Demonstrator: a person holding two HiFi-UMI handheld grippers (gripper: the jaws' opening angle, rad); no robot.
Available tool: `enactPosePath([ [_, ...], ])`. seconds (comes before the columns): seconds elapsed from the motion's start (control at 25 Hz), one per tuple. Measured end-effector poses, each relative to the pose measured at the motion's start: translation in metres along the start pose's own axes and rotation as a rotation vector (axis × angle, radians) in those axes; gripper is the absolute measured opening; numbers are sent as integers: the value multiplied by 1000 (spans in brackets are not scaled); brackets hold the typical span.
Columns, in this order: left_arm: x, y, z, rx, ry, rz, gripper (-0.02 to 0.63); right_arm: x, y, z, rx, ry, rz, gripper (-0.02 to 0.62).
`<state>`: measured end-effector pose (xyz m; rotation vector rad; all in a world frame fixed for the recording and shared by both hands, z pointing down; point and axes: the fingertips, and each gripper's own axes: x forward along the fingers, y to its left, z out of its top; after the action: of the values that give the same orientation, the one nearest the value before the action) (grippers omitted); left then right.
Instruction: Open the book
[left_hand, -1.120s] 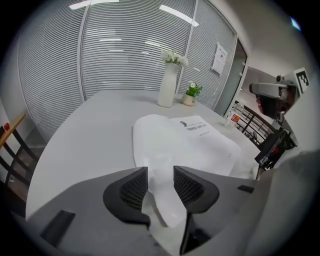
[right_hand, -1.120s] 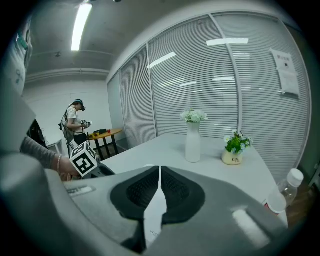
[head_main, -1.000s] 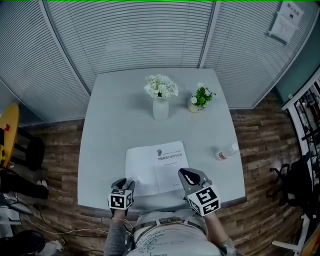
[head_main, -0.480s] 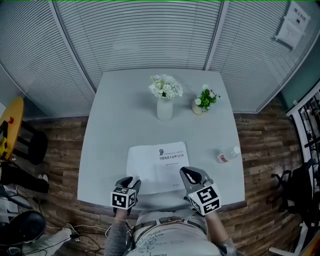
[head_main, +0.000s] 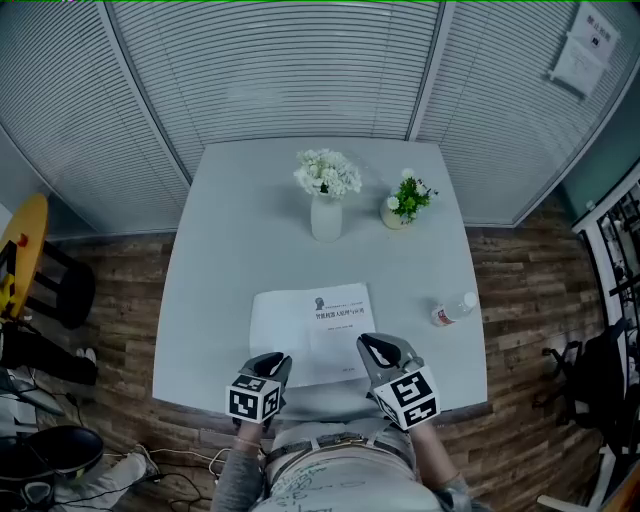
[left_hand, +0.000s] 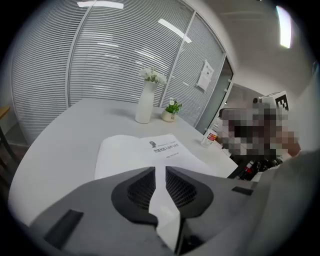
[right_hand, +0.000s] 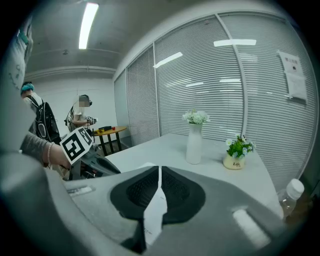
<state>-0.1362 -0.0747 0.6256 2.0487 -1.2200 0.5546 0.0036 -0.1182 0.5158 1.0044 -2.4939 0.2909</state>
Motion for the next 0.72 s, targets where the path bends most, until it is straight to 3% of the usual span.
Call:
enactPosePath([
  [0.2, 2, -14, 7, 18, -9, -34, 0, -2, -3, 1, -6, -5, -5, 17],
  [0.52, -1, -39, 30, 23, -72, -100, -2, 1, 1, 0, -24, 8, 20, 3],
  [0.72, -3, -56, 40, 102, -93, -107, -2, 3, 5, 1, -28, 2, 28, 3],
])
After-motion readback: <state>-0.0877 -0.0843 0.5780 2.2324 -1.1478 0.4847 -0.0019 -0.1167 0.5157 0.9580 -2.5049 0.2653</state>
